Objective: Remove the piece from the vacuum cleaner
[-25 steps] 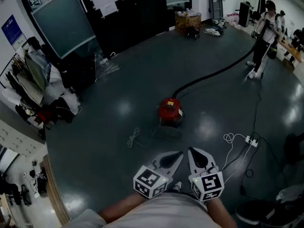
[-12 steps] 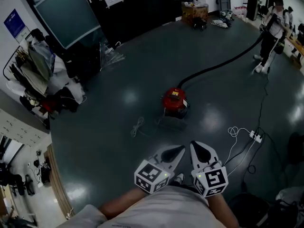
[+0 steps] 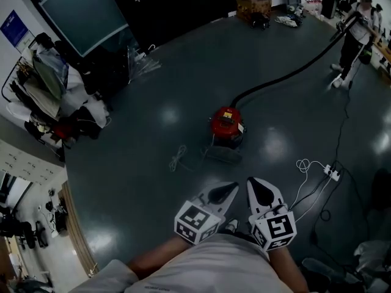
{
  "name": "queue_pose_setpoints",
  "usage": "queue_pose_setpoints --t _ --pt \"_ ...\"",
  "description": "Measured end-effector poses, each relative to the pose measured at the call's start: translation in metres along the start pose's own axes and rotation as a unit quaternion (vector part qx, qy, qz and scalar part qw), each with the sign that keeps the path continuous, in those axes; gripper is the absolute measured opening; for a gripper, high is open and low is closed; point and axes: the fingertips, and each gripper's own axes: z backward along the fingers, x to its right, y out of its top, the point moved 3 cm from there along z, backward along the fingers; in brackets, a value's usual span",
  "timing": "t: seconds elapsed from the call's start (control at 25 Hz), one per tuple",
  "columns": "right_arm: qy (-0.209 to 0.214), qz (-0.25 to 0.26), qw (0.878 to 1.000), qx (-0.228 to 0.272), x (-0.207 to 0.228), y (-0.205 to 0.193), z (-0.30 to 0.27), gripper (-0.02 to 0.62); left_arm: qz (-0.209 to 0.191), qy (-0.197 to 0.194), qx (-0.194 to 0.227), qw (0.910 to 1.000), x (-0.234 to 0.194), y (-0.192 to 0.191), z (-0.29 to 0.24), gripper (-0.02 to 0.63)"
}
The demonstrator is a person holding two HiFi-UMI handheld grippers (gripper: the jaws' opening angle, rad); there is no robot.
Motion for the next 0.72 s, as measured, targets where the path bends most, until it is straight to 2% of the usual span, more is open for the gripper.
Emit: queue_pose_setpoints --t 0.16,0.32,0.6,0.72 --pt "-0.008 -0.009 1.0 -0.015 0.015 -0.002 -0.04 0.017 0.01 -0.005 -0.006 0.9999 -0.04 0.005 -0.02 0.006" --pt "-0.015 -0.012 1.0 -0.022 0.034 0.008 -0.093 0.017 0.003 -0.013 -0.022 0.9997 -0.094 0.014 -0.045 0.006" --pt "-0.037 -0.035 0.998 -0.032 0.072 0.015 -0.191 0.017 -0.065 -0.036 -0.096 0.9926 -0.214 -0.005 -0.104 0.006" --pt "-0.053 -0.045 0.997 -0.036 0.087 0.007 -0.225 0.017 -0.089 -0.056 -0.111 0.9883 -0.258 -0.017 -0.129 0.006"
